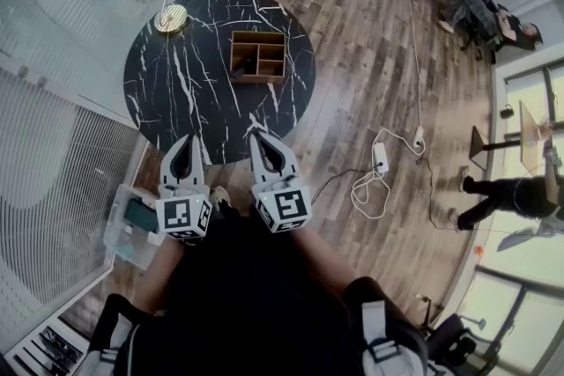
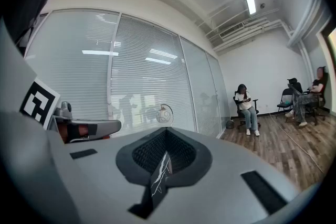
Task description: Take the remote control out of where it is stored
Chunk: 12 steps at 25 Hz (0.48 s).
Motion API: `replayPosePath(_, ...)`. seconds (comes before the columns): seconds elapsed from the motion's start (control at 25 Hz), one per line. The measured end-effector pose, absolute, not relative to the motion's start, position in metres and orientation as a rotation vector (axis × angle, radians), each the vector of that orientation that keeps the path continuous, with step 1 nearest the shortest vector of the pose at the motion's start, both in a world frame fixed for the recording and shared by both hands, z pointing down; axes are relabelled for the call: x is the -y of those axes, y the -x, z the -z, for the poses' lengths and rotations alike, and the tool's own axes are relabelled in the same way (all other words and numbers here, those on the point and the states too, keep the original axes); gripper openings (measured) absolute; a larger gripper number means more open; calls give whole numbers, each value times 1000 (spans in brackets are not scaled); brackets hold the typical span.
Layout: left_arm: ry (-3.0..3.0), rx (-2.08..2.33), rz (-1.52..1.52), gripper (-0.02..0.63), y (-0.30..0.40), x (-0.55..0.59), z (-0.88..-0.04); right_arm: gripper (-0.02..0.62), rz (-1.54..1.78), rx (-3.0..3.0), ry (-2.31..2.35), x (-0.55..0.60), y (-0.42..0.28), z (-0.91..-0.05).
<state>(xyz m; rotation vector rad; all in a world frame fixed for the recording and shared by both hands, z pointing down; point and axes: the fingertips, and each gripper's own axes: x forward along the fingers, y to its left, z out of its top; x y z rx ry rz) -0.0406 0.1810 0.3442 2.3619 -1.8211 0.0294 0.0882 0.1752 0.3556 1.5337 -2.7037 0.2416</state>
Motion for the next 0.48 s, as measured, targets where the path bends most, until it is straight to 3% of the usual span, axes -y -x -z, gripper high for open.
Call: replayPosePath(0.48,-2376,1805,-14,8,64,-183,-346,2,-251,2706,-1555,-179,-67,-361)
